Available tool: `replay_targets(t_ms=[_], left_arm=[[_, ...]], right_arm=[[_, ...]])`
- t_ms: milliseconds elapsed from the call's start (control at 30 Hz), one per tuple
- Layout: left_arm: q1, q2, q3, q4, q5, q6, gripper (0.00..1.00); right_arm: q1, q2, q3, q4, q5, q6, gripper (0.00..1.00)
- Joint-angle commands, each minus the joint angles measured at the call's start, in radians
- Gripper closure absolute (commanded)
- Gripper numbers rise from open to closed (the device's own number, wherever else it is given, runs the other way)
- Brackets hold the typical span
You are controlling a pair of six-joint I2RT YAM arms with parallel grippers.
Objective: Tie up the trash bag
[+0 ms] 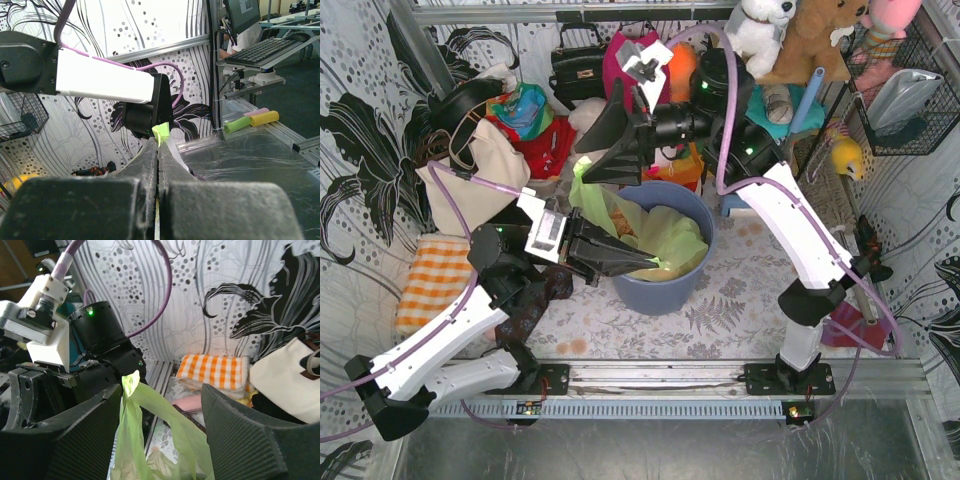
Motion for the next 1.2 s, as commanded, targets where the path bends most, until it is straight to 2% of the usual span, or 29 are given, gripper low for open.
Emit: replay_targets(t_ms=[0, 100, 233, 333, 467, 700, 933, 1167], left_arm=[[0.003, -0.017, -0.006, 0.037, 0.01, -0.001, 1.0], [0.004, -0.022, 0.0, 0.01, -0.007, 0.019, 1.0], [0.003, -0.03, 0.015, -0.037, -0.084, 0.058, 1.0], [0.003, -0.032, 0.037, -0.091, -0.182, 0.116, 1.0], [0.003, -0.026, 0.067, -0.135, -0.339, 0.186, 1.0], [0.003, 0.036, 0.109, -0.064, -0.47, 0.25, 1.0], [0.003, 0.114, 0.172, -0.061, -0.546, 0.313, 1.0], [0.003, 0.083, 0.108, -0.046, -0.673, 0.342, 1.0]], right_arm=[[0.03, 0.037, 0.068, -0.004, -0.103, 0.019, 0.38], [0.032, 0.033, 0.056, -0.001, -0.083, 0.014, 0.63], [0.032, 0.001, 0.011, 0.002, 0.003, -0.009, 0.91], [0.032, -0.035, -0.047, 0.013, 0.099, -0.025, 1.0], [0.032, -0.103, -0.118, -0.002, 0.3, -0.057, 1.0], [0.032, -0.215, -0.255, -0.008, 0.661, -0.032, 1.0], [0.031, -0.355, -0.474, 0.067, 0.889, 0.025, 1.0], [0.029, -0.449, -0.618, 0.126, 1.012, 0.102, 1.0]])
